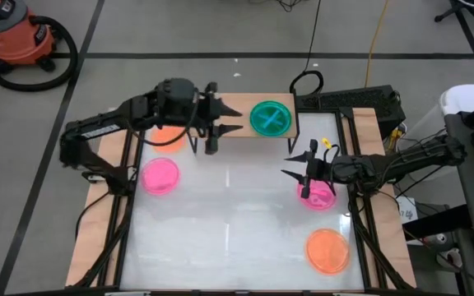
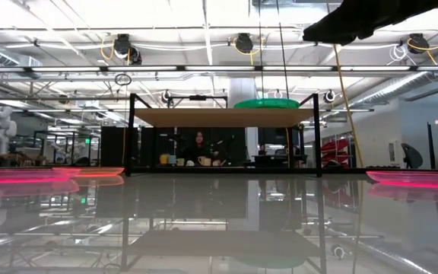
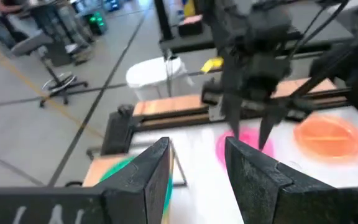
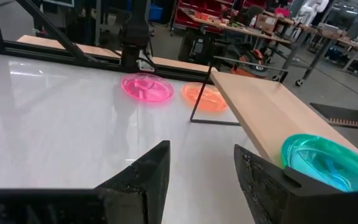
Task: Place and stack plates onto a shelf
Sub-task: Put the right pink plate on the shelf
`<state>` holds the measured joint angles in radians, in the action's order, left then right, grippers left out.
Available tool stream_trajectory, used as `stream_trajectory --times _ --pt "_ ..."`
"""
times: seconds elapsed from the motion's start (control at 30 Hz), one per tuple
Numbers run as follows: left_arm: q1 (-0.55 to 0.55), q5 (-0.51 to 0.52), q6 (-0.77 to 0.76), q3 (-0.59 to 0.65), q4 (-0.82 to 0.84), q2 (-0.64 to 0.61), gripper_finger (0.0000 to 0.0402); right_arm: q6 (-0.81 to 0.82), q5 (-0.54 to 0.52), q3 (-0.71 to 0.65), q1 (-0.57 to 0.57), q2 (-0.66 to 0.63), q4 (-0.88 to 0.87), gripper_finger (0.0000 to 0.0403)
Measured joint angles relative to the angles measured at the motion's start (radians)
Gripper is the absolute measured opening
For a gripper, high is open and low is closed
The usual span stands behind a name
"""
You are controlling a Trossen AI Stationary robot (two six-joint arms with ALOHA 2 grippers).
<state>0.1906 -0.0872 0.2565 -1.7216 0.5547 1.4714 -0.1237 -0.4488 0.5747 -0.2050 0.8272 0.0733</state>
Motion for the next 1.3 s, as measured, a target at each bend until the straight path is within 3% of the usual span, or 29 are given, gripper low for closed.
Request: stream_trajectory --times 0.33,0.53,0.73,0.8,0.93,1.07,1.3 --pt "0.029 -0.015 -0.197 0.863 -0.743 -0.477 0.0161 0.06 0.0 0.005 0.002 0.014 0.003 0.016" --pt "0.03 0.037 -0.251 1.191 -1.105 -0.633 0.0161 0.059 0.0 0.105 0.018 0.093 -0.09 0.016" --pt "0.03 0.062 -0.259 1.287 -1.235 -0.656 0.0161 0.166 0.003 0.214 0.057 0.176 -0.331 0.016" --pt "0.029 0.062 -0.26 1.287 -1.237 -0.656 0.0161 0.212 0.014 0.214 0.056 0.192 -0.388 0.016" --pt "0.022 0.061 -0.261 1.287 -1.211 -0.655 0.0161 0.325 0.138 0.214 0.05 0.22 -0.537 0.016" --pt "0.022 0.061 -0.261 1.287 -1.2 -0.654 0.0161 0.437 0.136 0.213 0.029 0.236 -0.692 0.016" --pt "0.022 0.062 -0.245 1.287 -1.203 -0.653 0.0161 0.607 0.168 0.213 -0.037 0.294 -0.766 0.016"
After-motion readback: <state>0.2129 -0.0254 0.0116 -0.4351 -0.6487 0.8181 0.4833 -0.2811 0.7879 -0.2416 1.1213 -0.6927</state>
